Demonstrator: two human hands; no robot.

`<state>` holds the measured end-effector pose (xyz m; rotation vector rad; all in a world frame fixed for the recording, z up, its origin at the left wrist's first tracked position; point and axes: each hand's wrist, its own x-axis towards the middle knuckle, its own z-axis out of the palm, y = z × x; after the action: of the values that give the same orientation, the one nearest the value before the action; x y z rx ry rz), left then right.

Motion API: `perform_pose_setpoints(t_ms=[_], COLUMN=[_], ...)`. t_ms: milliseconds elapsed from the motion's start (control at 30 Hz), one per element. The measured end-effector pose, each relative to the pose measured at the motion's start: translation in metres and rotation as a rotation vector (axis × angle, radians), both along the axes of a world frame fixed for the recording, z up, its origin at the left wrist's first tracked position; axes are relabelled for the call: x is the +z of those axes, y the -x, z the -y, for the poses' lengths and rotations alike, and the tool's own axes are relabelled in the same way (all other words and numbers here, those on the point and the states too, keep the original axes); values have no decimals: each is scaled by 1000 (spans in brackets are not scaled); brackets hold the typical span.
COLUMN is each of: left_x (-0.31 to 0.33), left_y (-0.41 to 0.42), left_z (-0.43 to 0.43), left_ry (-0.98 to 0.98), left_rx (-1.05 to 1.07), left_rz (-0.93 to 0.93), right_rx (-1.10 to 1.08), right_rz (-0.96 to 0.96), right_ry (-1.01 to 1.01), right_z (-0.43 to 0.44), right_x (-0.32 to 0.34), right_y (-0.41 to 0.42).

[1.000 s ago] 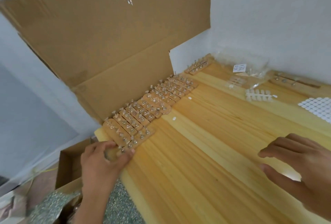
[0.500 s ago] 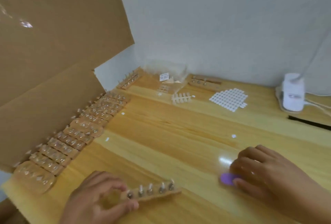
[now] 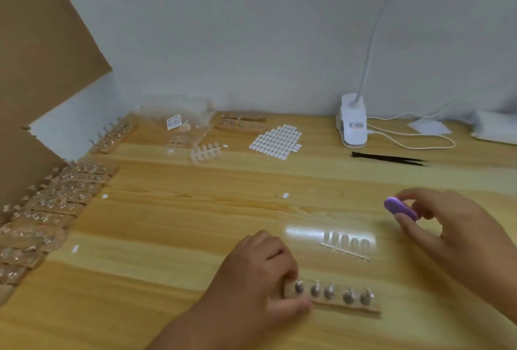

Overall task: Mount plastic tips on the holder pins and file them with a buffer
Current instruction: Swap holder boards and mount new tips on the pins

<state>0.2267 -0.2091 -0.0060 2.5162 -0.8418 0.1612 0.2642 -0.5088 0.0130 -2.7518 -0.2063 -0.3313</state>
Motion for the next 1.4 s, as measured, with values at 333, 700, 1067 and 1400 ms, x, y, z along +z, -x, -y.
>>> perform_pose_setpoints(t_ms=[333, 700, 1067, 1400], left_x=[6, 6, -1, 14], left_y=[-32, -60, -50, -13], left_z=[-8, 32, 14, 34], left_ry=[113, -188, -100, 160], left_rx=[-51, -400, -272, -107], left_rz=[-195, 3, -8, -203], right_rx=[231, 224, 43, 522], right_rz=[-117, -166, -122, -661], right_ry=[4, -94, -591, -547], right_z=[-20, -38, -17, -7], right_x=[8, -8, -3, 21], right_y=[-2, -2, 9, 19])
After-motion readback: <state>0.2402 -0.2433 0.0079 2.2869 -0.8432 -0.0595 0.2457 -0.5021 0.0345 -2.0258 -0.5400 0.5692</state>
